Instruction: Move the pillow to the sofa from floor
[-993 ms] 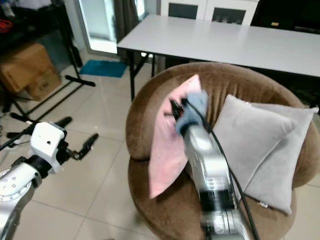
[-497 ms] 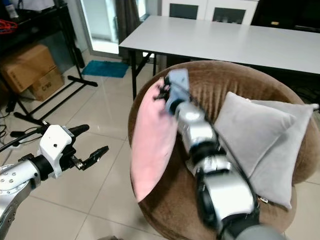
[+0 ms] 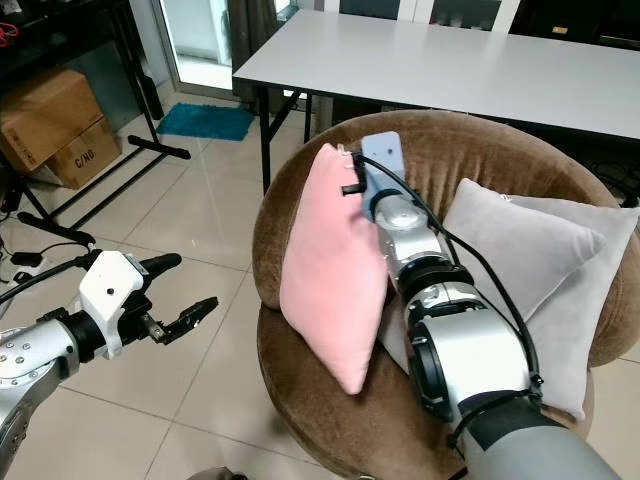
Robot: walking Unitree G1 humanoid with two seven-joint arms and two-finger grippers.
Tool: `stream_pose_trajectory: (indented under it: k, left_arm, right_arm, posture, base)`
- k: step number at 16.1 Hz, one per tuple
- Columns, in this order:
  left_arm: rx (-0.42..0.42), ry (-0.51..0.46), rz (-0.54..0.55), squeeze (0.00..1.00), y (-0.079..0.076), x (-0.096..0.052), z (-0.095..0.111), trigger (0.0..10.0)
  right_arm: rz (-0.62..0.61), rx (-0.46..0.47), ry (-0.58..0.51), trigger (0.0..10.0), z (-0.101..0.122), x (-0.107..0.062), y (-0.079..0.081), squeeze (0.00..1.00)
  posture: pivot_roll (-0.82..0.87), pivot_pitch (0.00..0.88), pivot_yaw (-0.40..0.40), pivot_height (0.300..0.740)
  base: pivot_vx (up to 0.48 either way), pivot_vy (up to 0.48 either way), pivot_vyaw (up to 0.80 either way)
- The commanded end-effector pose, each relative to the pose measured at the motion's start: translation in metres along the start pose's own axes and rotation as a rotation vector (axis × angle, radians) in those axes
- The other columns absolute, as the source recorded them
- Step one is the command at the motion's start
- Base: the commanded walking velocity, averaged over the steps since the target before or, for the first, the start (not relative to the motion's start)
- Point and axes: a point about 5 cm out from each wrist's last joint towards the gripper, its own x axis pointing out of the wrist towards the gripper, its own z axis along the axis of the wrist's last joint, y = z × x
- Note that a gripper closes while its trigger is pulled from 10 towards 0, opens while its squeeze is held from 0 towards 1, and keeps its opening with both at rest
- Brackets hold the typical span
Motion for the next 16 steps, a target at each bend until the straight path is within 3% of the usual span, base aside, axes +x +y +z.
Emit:
stream_pose_trajectory:
  k: [1, 6, 8, 9, 10, 12, 15, 16]
  left_arm:
    - [0.000, 0.009, -0.012, 0.00, 0.000, 0.002, -0.001, 10.0]
    - [0.024, 0.032, 0.083, 0.00, 0.007, 0.008, -0.009, 10.0]
    - [0.028, 0.036, 0.103, 0.00, 0.008, 0.009, -0.010, 10.0]
    - [0.029, 0.010, 0.153, 0.00, 0.008, 0.012, -0.010, 10.0]
    - [0.013, -0.009, 0.199, 0.00, 0.006, 0.014, -0.009, 10.0]
    - [-0.002, -0.044, 0.301, 0.00, 0.005, 0.015, -0.007, 10.0]
    - [-0.027, -0.076, 0.447, 0.00, 0.006, 0.009, -0.008, 10.0]
    - [-0.043, -0.080, 0.505, 0.00, 0.006, 0.005, -0.008, 10.0]
  right_arm:
    - [-0.078, 0.005, -0.002, 10.0, -0.004, -0.001, -0.014, 1.00]
    - [-0.212, 0.098, -0.061, 10.0, 0.000, -0.007, -0.056, 1.00]
    - [-0.222, 0.101, -0.074, 10.0, 0.001, -0.008, -0.061, 1.00]
    - [-0.193, 0.184, -0.122, 10.0, 0.003, -0.010, -0.069, 0.43]
    - [-0.170, 0.229, -0.152, 10.0, 0.001, -0.012, -0.070, 0.00]
    - [-0.091, 0.262, -0.198, 10.0, -0.010, -0.017, -0.057, 0.00]
    - [-0.061, 0.334, -0.239, 10.0, -0.029, -0.041, -0.041, 0.00]
    - [-0.052, 0.321, -0.243, 10.0, -0.040, -0.069, -0.028, 0.00]
  posture:
    - [0.03, 0.000, 0.008, 0.740]
    - [0.00, 0.000, 0.020, 0.740]
    - [-0.01, 0.000, 0.023, 0.740]
    - [-0.02, 0.000, 0.017, 0.740]
    - [-0.01, 0.000, 0.008, 0.740]
    - [-0.02, 0.000, 0.003, 0.740]
    - [-0.02, 0.000, 0.002, 0.740]
    - [-0.02, 0.000, -0.005, 0.740]
  base:
    - [0.000, 0.000, 0.00]
    - [0.000, 0.000, 0.00]
    - [0.000, 0.000, 0.00]
    - [0.000, 0.000, 0.00]
    - [0.000, 0.000, 0.00]
    - [0.000, 0.000, 0.00]
    - [0.000, 0.000, 0.00]
    - [0.000, 0.000, -0.79]
